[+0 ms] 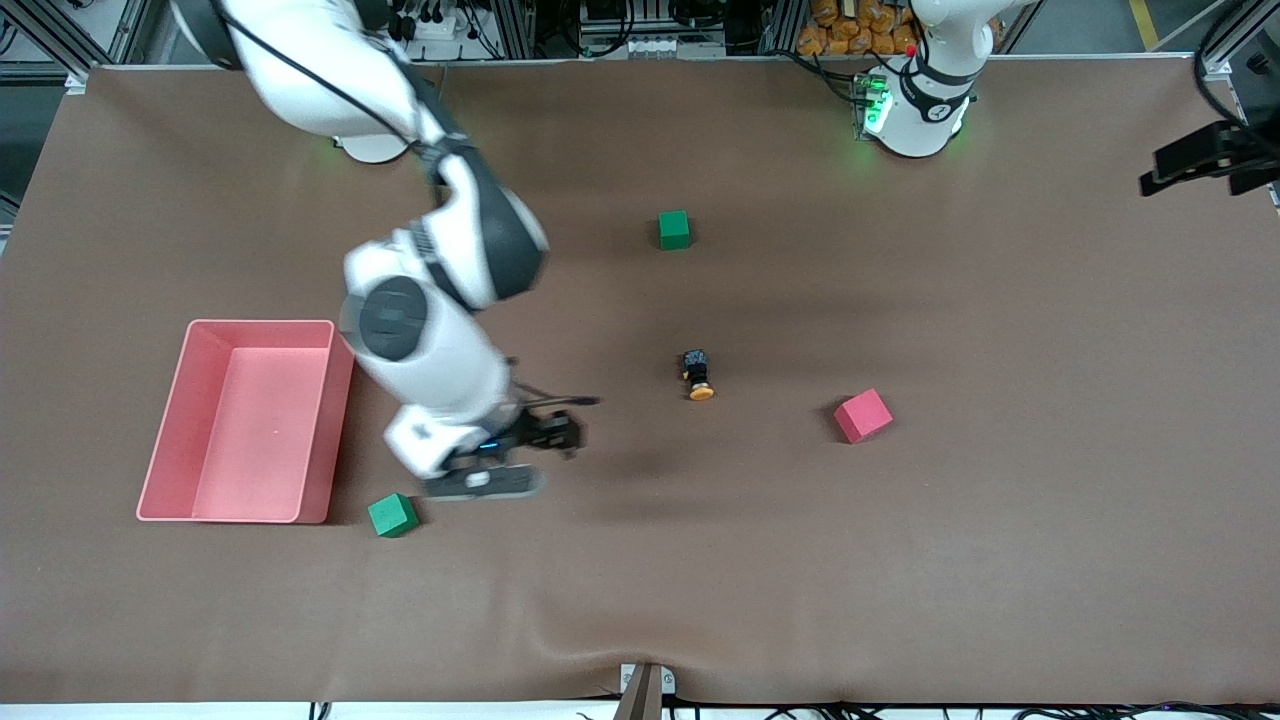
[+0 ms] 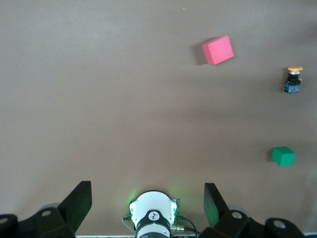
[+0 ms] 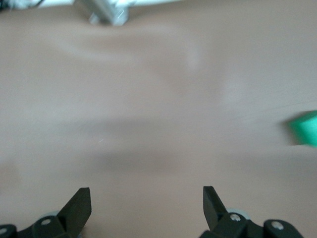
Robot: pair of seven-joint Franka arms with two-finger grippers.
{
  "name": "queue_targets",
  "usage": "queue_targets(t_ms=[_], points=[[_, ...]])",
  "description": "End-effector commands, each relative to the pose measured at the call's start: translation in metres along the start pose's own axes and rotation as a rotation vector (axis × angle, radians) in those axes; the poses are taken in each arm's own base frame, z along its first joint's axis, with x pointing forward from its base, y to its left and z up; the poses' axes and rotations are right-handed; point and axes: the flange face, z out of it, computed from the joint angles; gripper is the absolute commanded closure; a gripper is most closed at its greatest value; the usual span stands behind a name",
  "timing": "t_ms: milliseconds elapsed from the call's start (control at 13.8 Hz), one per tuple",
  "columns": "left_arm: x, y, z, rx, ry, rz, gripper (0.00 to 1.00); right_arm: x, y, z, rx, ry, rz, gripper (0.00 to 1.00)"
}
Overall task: Place and upright button with both arms
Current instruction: 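Retract the right gripper while the left gripper reaches toward the button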
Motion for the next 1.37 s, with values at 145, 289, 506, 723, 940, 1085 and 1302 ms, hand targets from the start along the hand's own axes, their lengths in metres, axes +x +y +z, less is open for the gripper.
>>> queue_targets(t_ms=[145,289,506,723,940,1085,1302], points=[[0.058,0.045,0.050,-0.019,-0.035,0.112,0.00,0.010,0.140,-0.143,-0.048,-0.008,0.046,0.00],[0.086,0.078,0.077,-0.038,-0.045,0.177,0.00,-0.003,0.200,-0.184,-0.048,-0.083,0.043,0.00],[0.109,0.138,0.111,-0.040,-0.062,0.113,0.00,-0.028,0.253,-0.228,-0.044,-0.098,0.076,0.00],[0.131,0.190,0.161,-0.053,-0.078,0.059,0.00,-0.054,0.311,-0.247,-0.017,0.000,0.102,0.00],[0.151,0.246,0.212,-0.070,-0.094,0.018,0.00,-0.100,0.321,-0.260,-0.055,0.008,0.093,0.00],[0.157,0.279,0.238,-0.075,-0.113,-0.009,0.00,-0.116,0.322,-0.256,-0.085,-0.021,0.093,0.00],[0.167,0.332,0.294,-0.084,-0.099,-0.094,0.00,-0.116,0.318,-0.249,-0.090,-0.042,0.080,0.00]])
